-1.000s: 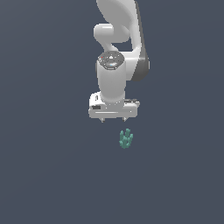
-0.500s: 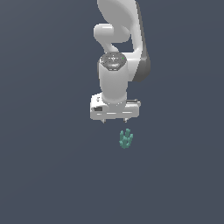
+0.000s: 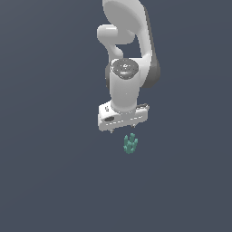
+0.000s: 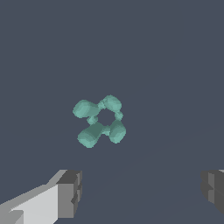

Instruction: Pick up the object and move it to a goal position.

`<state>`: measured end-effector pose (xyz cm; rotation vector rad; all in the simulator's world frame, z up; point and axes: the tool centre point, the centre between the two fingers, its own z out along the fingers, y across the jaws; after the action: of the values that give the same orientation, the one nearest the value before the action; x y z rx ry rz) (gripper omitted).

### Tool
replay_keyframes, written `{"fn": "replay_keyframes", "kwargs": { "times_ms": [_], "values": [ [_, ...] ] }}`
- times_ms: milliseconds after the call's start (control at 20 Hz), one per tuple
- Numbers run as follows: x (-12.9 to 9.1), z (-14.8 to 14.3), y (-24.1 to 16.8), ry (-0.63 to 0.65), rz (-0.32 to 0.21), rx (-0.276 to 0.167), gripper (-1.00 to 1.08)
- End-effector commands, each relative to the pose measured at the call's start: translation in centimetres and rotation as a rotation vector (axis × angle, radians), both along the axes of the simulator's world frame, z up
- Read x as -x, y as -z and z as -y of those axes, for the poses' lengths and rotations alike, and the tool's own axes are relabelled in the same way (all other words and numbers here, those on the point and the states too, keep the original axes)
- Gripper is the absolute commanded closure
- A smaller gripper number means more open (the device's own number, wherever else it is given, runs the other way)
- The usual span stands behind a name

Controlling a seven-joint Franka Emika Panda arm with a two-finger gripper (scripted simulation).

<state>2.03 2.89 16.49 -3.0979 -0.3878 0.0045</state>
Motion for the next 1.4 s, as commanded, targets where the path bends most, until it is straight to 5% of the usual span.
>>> {"fn": "replay_keyframes", "kwargs": {
  "times_ms": [0, 650, 1350],
  "values": [
    [-0.4, -0.6, 0.3, -0.076, 0.001, 0.004, -0.92],
    [-2.3, -3.6, 1.6, -0.424, 0.008, 0.016, -0.92],
    [-2.6, -4.2, 2.6, -0.489, 0.01, 0.017, -0.92]
  ]
}}
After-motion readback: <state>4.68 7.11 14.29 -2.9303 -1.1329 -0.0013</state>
